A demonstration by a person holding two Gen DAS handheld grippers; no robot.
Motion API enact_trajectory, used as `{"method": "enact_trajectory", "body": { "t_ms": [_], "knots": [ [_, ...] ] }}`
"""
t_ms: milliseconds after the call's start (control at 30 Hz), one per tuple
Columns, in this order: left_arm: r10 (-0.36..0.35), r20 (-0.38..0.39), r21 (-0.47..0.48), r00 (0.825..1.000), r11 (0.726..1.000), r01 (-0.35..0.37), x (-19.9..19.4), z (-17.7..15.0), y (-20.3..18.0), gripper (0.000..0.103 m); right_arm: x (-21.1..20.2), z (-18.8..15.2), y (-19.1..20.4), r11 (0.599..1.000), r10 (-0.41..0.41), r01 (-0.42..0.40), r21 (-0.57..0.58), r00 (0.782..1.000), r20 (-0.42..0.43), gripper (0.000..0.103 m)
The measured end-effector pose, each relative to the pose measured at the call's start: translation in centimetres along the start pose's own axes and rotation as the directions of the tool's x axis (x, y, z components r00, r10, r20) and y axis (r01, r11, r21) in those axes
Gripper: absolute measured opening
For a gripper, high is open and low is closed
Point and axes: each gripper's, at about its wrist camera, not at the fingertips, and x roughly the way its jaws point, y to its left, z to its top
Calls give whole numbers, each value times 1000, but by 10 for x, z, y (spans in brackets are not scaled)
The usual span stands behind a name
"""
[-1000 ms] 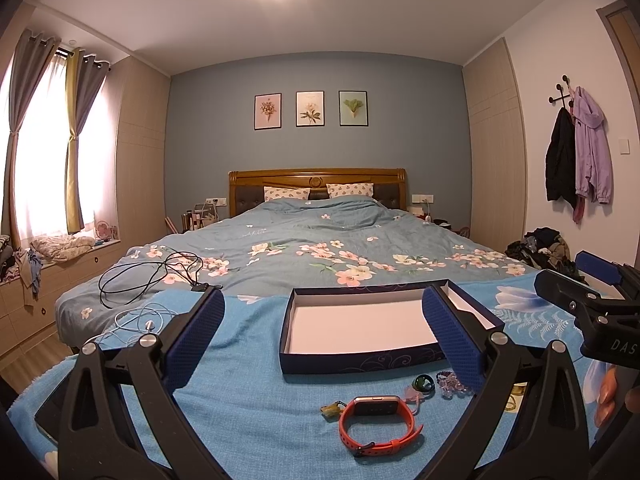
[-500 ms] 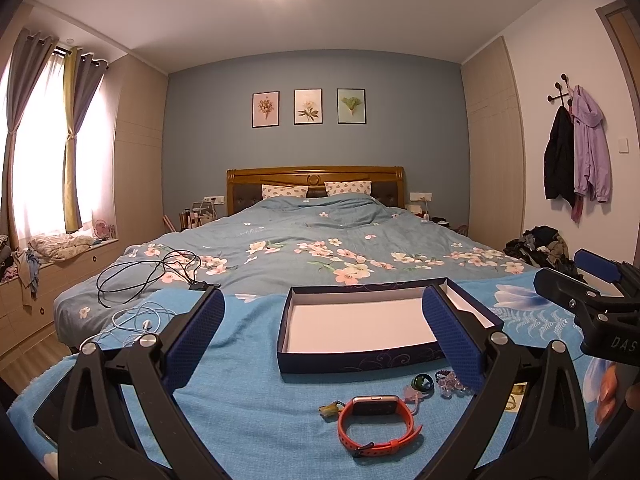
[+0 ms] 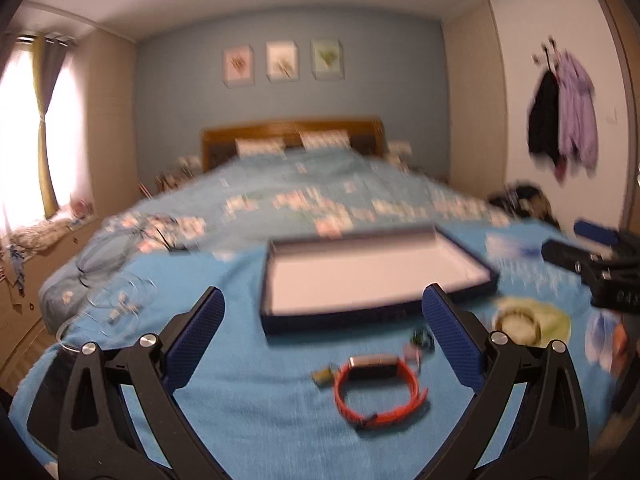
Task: Organize jewelry
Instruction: 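Grasp the orange watch band with left gripper while right gripper grasps the gold bangle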
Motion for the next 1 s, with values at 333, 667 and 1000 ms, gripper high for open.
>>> {"method": "enact_trajectory", "body": {
  "t_ms": [333,667,1000],
  "knots": [
    [-107,-270,40,957,992,122,48,-24,1,93,45,-31,-16,997,60,-72,-26,944,-325,73],
    [-238,-412,-58,880,970,235,74,-36,11,58,68,-36,-20,990,126,-139,1,895,-429,39],
    [-331,-494,-117,804,942,316,88,-40,8,42,79,-34,-22,988,139,-156,4,873,-467,15]
  ]
}}
